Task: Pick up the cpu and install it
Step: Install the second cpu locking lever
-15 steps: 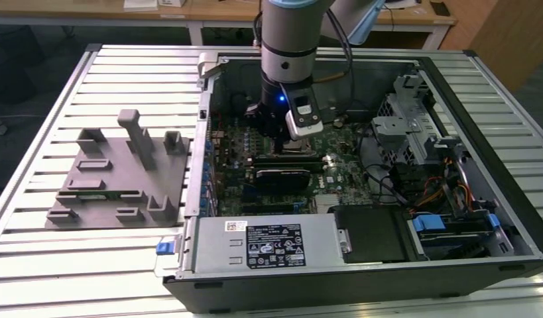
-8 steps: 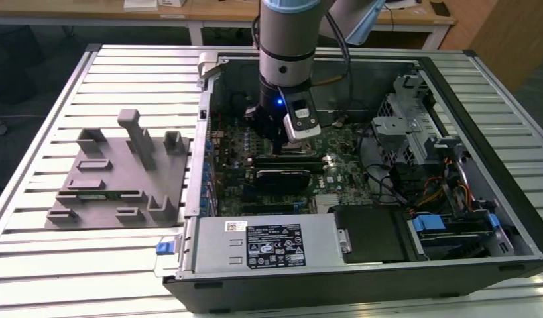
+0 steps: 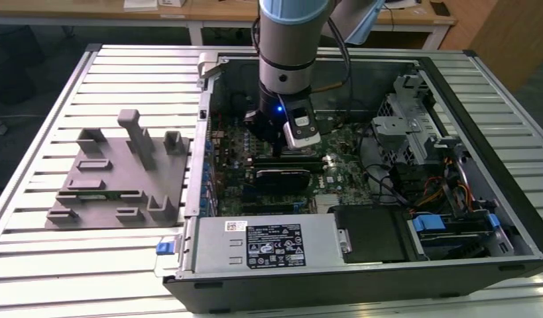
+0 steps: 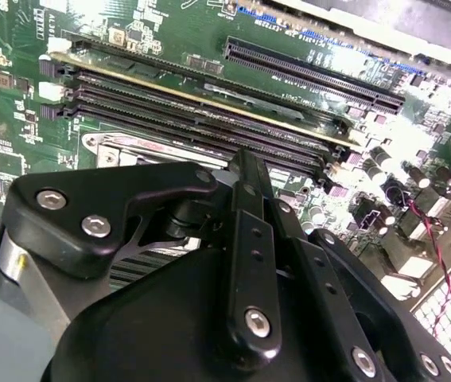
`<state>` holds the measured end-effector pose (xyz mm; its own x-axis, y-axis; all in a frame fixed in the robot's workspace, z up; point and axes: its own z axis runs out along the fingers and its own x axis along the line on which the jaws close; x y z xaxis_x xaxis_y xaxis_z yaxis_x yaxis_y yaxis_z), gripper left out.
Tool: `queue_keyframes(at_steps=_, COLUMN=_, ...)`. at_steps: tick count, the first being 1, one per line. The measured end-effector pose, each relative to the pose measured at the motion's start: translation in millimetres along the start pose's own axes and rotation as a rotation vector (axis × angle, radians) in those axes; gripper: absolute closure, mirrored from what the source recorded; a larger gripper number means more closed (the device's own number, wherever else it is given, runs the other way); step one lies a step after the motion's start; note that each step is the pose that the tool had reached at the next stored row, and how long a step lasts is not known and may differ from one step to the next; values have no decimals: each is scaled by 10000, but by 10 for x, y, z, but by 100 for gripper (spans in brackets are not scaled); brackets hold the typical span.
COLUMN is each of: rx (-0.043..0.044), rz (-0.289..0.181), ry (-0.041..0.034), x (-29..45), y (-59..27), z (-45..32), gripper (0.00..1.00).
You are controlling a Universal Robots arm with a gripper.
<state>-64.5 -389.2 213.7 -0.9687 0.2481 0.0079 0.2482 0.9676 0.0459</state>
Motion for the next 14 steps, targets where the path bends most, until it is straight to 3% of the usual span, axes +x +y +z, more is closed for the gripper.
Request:
queue_keyframes(at_steps=8, rx=-417, rz=5, ry=106, x=1, y=-83, z=34, gripper=89)
queue_keyframes(at_steps=14, rx=-931, rz=7, ry=238, x=6, y=-119, z=51, gripper=89)
